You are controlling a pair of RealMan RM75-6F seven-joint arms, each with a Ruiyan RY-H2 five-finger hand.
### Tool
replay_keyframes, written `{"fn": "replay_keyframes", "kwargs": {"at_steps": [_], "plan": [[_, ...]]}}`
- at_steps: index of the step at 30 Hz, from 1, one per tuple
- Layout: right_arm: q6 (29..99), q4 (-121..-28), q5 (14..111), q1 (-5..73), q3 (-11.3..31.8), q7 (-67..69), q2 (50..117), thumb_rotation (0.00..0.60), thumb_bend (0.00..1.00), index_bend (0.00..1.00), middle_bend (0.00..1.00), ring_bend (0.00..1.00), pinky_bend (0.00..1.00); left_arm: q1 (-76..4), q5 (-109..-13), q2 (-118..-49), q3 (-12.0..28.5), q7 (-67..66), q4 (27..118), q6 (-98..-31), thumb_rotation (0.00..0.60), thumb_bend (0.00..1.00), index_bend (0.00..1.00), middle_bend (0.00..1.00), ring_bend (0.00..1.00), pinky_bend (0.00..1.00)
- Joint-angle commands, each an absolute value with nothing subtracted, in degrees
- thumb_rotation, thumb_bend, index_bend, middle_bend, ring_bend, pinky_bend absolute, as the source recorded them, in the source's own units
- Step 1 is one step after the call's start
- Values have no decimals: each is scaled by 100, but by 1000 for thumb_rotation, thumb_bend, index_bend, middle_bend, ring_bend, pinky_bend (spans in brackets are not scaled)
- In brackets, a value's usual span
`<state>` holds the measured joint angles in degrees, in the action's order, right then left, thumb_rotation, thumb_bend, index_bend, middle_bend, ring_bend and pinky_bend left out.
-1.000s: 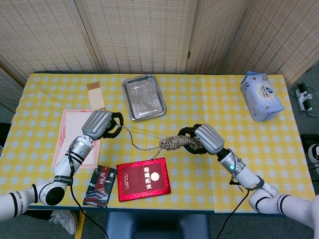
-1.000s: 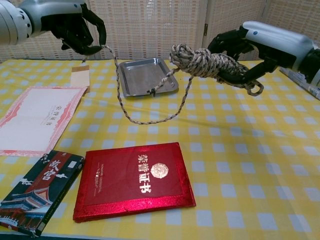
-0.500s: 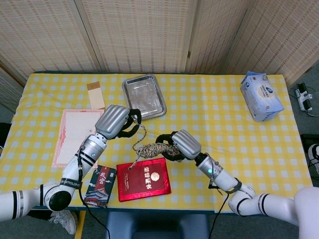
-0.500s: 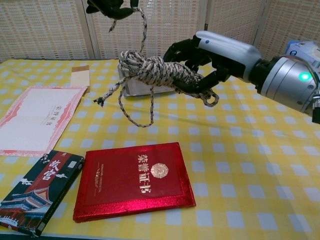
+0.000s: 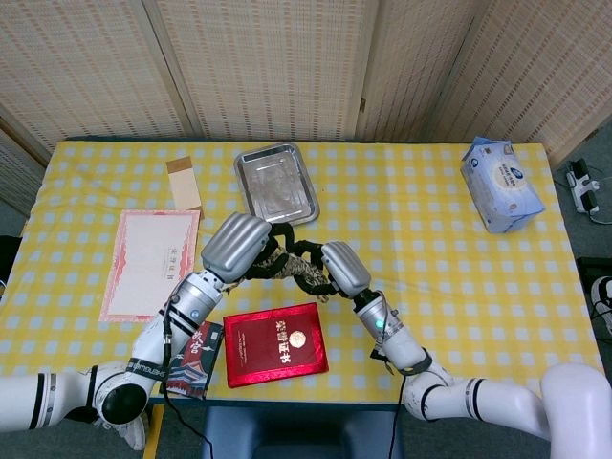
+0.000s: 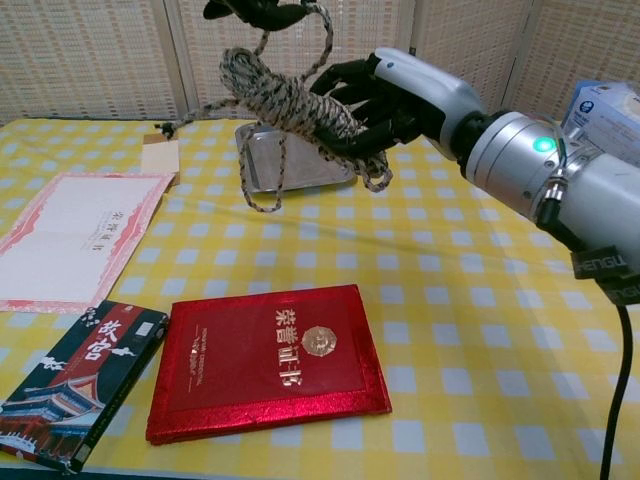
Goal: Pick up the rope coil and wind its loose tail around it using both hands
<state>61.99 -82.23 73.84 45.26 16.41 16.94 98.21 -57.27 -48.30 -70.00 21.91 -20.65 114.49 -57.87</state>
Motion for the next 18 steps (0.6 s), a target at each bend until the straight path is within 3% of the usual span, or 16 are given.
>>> {"fn": "replay_keyframes", "kwargs": {"at_steps": [1,18], "plan": [[6463,-8232,7117,4472,1914,1474,10104,600,542,836,643,719,617,-5646,-4917,-6974,2070,-1965,11486,-5786,600,516,631,983,907,811],[7185,-7578,7063,4312,2646,2506,10660,600,546,859,652,729,621,-4987,-5759,-6752,1343,-1183,11093,-5611,600,517,633,983,904,811]]}}
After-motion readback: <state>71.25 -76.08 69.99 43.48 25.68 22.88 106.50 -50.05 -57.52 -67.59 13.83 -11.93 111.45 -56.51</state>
